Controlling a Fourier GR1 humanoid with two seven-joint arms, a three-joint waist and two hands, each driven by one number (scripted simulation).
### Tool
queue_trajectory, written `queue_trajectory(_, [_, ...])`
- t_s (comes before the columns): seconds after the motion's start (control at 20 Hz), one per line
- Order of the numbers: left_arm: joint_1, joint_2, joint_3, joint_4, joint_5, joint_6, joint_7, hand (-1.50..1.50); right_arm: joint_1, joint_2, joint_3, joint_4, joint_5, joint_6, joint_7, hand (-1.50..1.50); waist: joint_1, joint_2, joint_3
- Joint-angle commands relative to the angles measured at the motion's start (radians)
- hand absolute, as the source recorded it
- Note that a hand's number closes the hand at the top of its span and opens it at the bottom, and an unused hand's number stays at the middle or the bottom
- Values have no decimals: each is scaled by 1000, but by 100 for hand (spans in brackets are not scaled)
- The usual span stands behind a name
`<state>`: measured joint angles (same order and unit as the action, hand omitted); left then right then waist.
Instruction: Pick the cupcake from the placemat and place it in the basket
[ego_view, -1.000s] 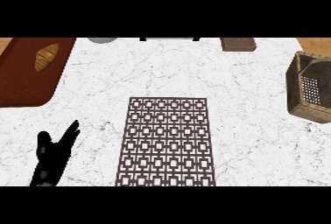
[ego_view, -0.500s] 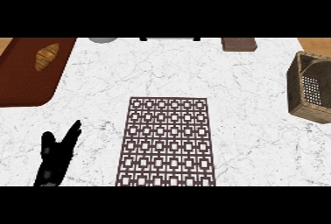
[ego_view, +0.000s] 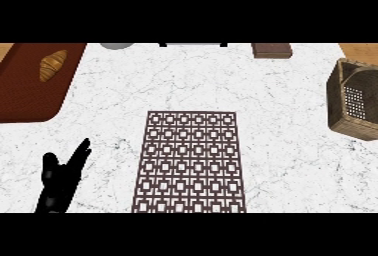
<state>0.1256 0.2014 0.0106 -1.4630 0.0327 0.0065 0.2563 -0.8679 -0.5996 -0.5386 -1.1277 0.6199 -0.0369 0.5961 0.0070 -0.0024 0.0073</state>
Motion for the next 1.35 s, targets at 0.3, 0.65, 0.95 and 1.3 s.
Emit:
queue_trajectory(0.3, [3,-45,-32,57,-31,10,12,0,66,-169,45,165,57,58,-160,-150,0,6,-7])
queue_trajectory(0.65, [13,-32,3,48,1,-29,9,0,80,-180,-18,144,-17,-9,-206,-150,1,4,-7])
queue_trajectory(0.95, [50,-11,33,8,16,-41,28,0,131,-205,-104,16,-101,4,-105,-150,-13,-2,-8])
queue_trajectory(1.3, [82,-13,29,-44,6,-41,45,0,314,-334,-274,-31,-199,97,-104,-150,-25,-5,-7])
